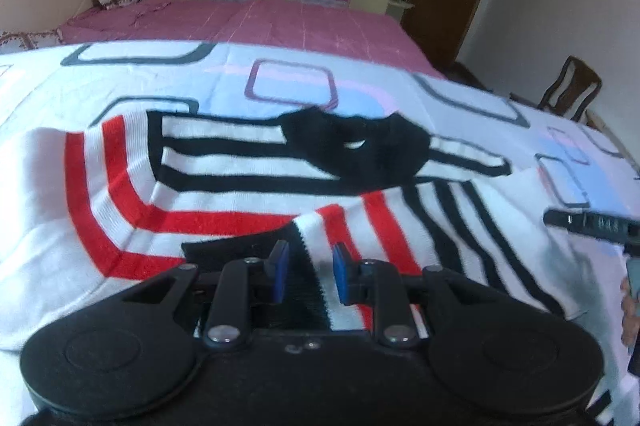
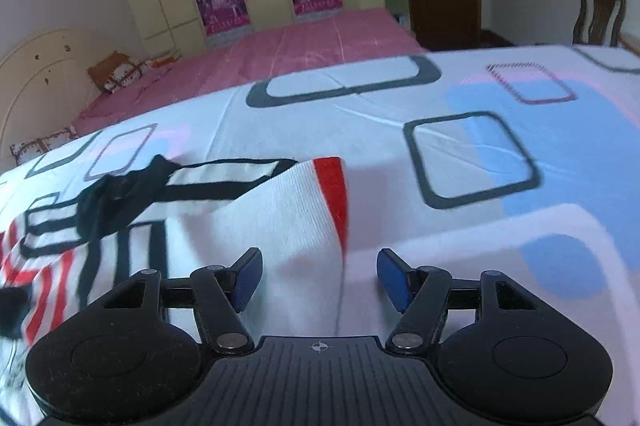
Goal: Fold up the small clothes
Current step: 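Open the right tool to release the folded sleeve on the body, then grasp the other black sleeve cuff with the left tool and lift it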
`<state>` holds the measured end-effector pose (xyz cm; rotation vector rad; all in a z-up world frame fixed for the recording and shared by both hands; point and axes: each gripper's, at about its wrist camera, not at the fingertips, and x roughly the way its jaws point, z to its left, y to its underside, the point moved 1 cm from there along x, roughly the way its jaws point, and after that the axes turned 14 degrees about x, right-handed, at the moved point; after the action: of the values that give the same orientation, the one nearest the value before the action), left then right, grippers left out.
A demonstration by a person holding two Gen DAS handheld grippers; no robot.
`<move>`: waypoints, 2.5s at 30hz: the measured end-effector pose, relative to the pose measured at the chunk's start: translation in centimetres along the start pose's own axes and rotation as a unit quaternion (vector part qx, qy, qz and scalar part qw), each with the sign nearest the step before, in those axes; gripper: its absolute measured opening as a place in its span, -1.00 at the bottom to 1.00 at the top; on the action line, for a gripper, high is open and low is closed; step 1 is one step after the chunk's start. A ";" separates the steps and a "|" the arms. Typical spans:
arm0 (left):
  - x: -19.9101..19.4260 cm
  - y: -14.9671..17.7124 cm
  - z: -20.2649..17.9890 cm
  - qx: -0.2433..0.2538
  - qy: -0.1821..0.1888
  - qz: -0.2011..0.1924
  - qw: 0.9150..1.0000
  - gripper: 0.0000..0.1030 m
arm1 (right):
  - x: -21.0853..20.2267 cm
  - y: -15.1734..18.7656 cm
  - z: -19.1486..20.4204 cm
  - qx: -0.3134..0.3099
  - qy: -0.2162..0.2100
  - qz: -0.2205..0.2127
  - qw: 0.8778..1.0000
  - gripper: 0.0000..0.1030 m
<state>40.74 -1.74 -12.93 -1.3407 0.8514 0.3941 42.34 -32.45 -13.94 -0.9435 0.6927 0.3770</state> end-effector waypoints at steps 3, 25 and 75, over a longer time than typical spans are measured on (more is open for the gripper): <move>1.0 0.8 0.4 0.003 -0.011 0.011 1.000 -0.56 | 1.9 -1.0 -0.3 0.026 -0.004 0.008 1.000 -0.27; -2.4 1.6 0.4 0.001 -0.031 0.020 0.999 -0.16 | -2.0 5.1 7.9 -0.109 -0.070 0.005 0.992 -0.45; -13.3 16.1 34.7 -0.340 -0.154 -0.043 0.927 -0.24 | 1.5 15.9 25.6 -0.134 -0.061 0.041 0.988 -0.45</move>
<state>31.62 37.75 -14.36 -1.8799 0.3908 0.8597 43.85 -2.28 -14.46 -1.1385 0.5774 0.6072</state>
